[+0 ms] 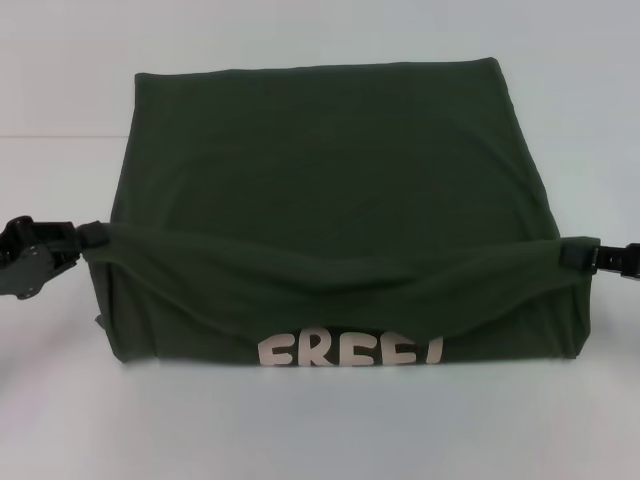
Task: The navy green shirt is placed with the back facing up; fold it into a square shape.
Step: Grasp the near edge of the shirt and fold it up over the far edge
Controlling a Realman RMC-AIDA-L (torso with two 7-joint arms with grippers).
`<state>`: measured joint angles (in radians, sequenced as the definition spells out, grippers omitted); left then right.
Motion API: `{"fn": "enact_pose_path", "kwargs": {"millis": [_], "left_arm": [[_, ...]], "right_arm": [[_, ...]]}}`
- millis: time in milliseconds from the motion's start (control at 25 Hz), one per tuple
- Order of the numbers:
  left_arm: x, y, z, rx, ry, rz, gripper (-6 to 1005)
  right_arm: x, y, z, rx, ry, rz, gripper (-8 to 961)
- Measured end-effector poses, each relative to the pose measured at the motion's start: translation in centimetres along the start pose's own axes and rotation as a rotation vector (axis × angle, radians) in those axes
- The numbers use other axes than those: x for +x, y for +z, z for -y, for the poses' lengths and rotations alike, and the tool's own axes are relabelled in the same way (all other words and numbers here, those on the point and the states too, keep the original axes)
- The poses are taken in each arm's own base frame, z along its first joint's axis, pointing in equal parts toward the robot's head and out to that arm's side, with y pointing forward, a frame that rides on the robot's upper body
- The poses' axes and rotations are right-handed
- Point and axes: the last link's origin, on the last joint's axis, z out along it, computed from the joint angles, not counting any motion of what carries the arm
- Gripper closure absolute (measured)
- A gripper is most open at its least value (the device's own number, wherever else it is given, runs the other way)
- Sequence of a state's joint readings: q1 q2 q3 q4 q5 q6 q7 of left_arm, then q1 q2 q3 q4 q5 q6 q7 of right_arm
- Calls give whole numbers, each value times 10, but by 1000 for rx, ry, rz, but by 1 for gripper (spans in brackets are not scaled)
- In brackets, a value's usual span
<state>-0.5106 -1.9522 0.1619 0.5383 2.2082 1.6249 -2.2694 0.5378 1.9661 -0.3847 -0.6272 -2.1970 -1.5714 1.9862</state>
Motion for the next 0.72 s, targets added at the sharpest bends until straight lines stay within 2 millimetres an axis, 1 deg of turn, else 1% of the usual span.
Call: {"fn": "enact_pose_path", "kwargs": {"millis": [160, 440, 720], "left_arm": [[1, 3, 1, -1, 6, -28, 967], [4, 11, 2, -5, 50, -77, 967], [10, 26, -4, -13, 124, -84, 967]], "right_arm": [[2, 3, 3, 16, 2, 43, 891], [1, 2, 9, 38, 1, 140, 891], [1, 8, 14, 74, -16, 204, 890]]}}
